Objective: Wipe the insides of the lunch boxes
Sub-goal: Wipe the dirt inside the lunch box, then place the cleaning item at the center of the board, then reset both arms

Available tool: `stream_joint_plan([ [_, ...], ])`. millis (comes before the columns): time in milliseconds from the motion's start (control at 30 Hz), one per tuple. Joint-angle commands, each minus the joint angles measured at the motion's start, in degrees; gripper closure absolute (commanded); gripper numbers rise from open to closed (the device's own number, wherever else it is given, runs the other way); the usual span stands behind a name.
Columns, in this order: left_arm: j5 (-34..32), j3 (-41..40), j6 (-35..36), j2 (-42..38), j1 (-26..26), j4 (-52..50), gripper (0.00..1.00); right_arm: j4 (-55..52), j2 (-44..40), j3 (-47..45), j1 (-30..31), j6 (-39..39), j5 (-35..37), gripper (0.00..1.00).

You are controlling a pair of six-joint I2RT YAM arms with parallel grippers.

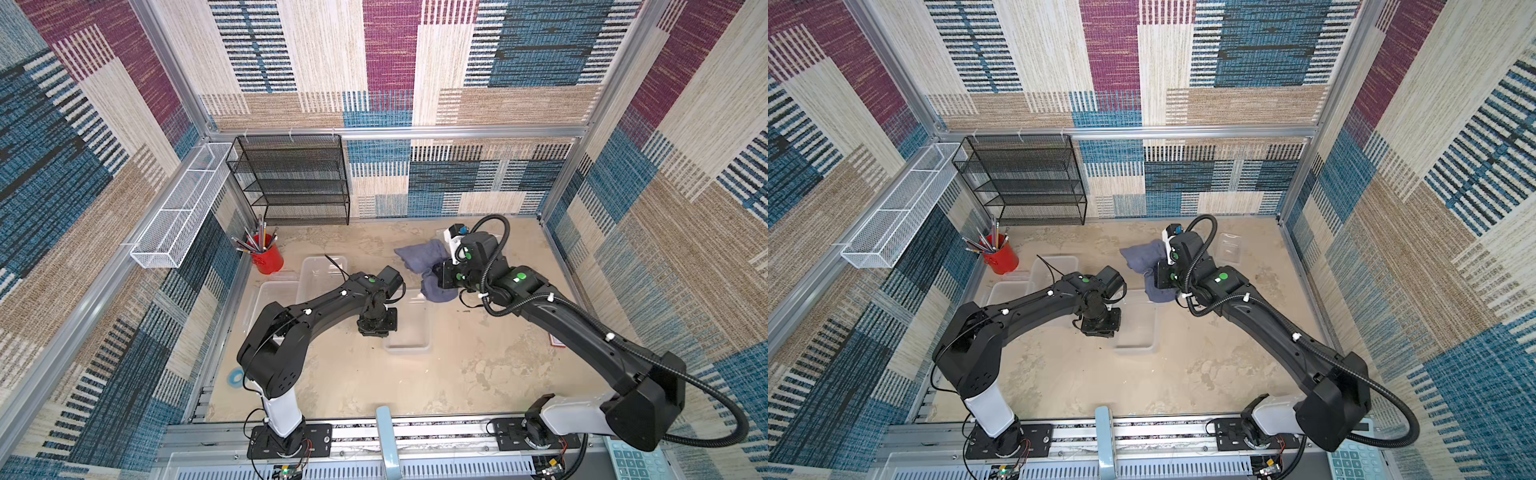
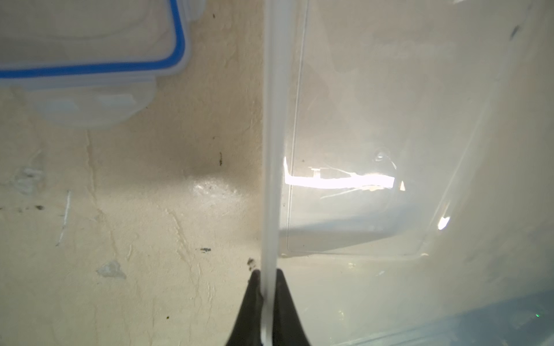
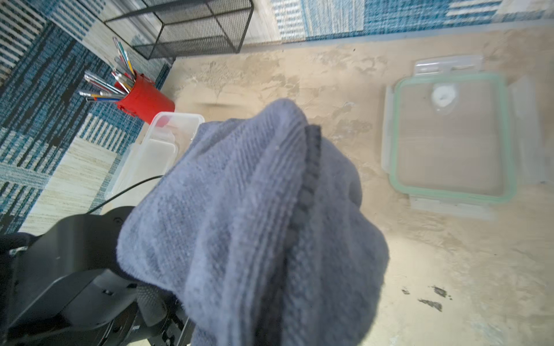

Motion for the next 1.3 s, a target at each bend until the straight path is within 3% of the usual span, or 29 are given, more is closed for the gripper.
stream_joint_plan([
  [0, -1.6, 0.8, 0.6, 0.4, 0.0, -1.1, 1.0, -6.3, -2.8, -1.1, -0.3, -0.7, 4.7, 1.0],
  [300, -2.3, 3.0, -1.8, 1.9, 0.0, -1.1, 1.0, -9.8, -11.5, -13.8, -1.9, 3.8, 8.0, 0.82],
  [367, -2.2, 3.5, -2.1, 2.0, -0.1, -1.0, 0.96, -9.6, -11.3, -15.8, -2.2, 4.1, 7.7, 0.66],
  [467, -2.1, 3.9, -2.5, 1.7, -0.1, -1.0, 0.91, -10.3, -9.5, -16.6, -2.5, 3.6, 7.6, 0.23],
  [500, -2.2, 4.1, -2.6, 1.5, -0.1, -0.8, 0.86, -11.0, -8.7, -16.1, -2.5, 3.4, 7.9, 0.09],
  [533, -2.3, 4.1, -2.7, 1.3, 0.0, -0.9, 0.73, -11.8, -7.9, -15.5, -2.6, 3.3, 8.4, 0.01],
  [733, -1.7, 5.2, -2.6, 0.0, 0.0, -0.7, 0.37, -15.6, -6.1, -10.2, -2.7, 1.2, 11.9, 0.01],
  [967, -2.1, 7.3, -0.2, -4.9, 0.2, -0.8, 0.22, -13.0, -8.3, -5.8, -5.3, -3.5, 15.0, 0.01],
  [1100, -6.6, 9.2, 6.2, -11.6, 2.3, -0.5, 0.19, 1.5, -13.7, -9.8, -9.6, -9.7, 15.4, 0.01],
  [1167, -12.4, 7.9, 9.3, -15.4, 4.2, 1.5, 0.18, 12.7, -16.9, -14.2, -11.8, -13.4, 17.2, 0.01],
  [1267, -15.0, 2.9, 13.7, -22.9, 10.0, 8.0, 0.14, 32.5, -21.1, -24.3, -14.1, -20.5, 20.6, 0.01],
])
